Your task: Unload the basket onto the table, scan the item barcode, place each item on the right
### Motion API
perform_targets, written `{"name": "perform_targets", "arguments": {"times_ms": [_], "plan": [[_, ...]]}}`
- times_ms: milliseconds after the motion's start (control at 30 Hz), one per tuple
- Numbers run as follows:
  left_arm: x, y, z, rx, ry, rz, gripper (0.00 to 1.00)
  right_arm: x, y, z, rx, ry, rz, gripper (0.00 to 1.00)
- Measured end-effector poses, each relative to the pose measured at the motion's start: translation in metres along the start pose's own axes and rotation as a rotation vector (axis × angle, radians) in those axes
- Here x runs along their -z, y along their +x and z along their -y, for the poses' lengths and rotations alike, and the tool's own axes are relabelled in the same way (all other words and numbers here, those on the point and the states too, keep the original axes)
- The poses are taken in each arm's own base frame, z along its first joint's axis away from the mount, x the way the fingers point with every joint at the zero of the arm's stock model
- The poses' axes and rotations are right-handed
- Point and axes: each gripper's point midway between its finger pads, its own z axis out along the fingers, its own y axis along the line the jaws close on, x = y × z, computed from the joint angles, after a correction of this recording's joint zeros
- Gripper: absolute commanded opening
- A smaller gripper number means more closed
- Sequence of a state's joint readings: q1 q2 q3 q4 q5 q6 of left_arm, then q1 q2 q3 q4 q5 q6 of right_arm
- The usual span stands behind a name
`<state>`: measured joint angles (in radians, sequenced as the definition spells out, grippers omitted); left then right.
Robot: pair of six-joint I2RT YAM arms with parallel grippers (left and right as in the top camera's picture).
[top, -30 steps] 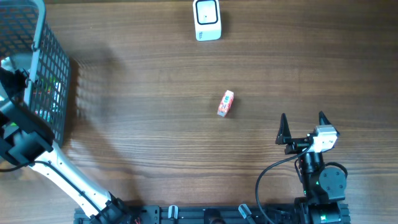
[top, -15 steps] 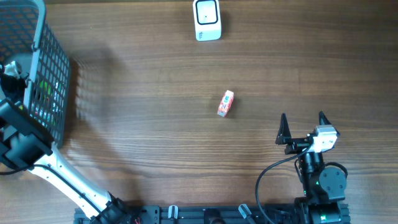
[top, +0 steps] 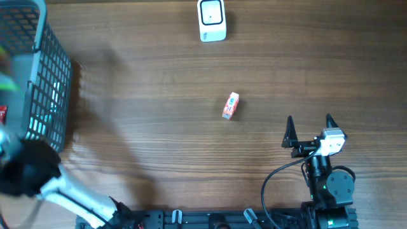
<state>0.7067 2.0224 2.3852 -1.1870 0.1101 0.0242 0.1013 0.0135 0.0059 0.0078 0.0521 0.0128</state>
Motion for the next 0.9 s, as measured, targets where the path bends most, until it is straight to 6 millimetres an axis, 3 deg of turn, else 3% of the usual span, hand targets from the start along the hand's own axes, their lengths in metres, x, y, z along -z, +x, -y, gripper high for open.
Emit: {"name": "perform_targets", "arguments": {"times_ms": [33, 67, 133, 200, 267, 367, 400, 467, 600, 700, 767, 867, 900], "plan": [[0.039, -0.018, 0.005, 0.021, 0.006, 0.093, 0.04, 0.0, 0.0, 0.0, 0.0, 0.0, 0.0, 1.0], [0.096, -0.035, 0.014, 0.05, 0.026, 0.212, 0.04, 0.0, 0.0, 0.0, 0.0, 0.0, 0.0, 1.0], [0.18, -0.038, 0.033, 0.091, 0.096, 0.345, 0.04, 0.0, 0.0, 0.0, 0.0, 0.0, 0.0, 1.0], [0.221, -0.019, 0.055, 0.105, 0.176, 0.349, 0.04, 0.0, 0.0, 0.0, 0.0, 0.0, 0.0, 1.0], [0.241, 0.015, 0.089, 0.094, 0.286, 0.258, 0.04, 0.0, 0.0, 0.0, 0.0, 0.0, 0.0, 1.0], [0.223, 0.08, 0.136, 0.033, 0.379, -0.031, 0.04, 0.0, 0.0, 0.0, 0.0, 0.0, 0.0, 1.0], [0.197, 0.125, 0.171, -0.051, 0.413, -0.248, 0.04, 0.0, 0.0, 0.0, 0.0, 0.0, 0.0, 1.0], [0.177, 0.15, 0.195, -0.133, 0.407, -0.332, 0.04, 0.0, 0.0, 0.0, 0.0, 0.0, 0.0, 1.0], [0.134, 0.233, 0.254, -0.328, 0.426, -0.529, 0.04, 0.0, 0.0, 0.0, 0.0, 0.0, 0.0, 0.99], [0.086, 0.303, 0.283, -0.397, 0.424, -0.615, 0.04, 0.0, 0.0, 0.0, 0.0, 0.0, 0.0, 1.0], [0.063, 0.334, 0.293, -0.411, 0.433, -0.62, 0.04, 0.0, 0.0, 0.0, 0.0, 0.0, 0.0, 1.0], [0.031, 0.411, 0.295, -0.436, 0.424, -0.678, 0.07, 0.0, 0.0, 0.0, 0.0, 0.0, 0.0, 1.0], [0.024, 0.428, 0.294, -0.437, 0.431, -0.676, 0.22, 0.0, 0.0, 0.0, 0.0, 0.0, 0.0, 0.99]]}}
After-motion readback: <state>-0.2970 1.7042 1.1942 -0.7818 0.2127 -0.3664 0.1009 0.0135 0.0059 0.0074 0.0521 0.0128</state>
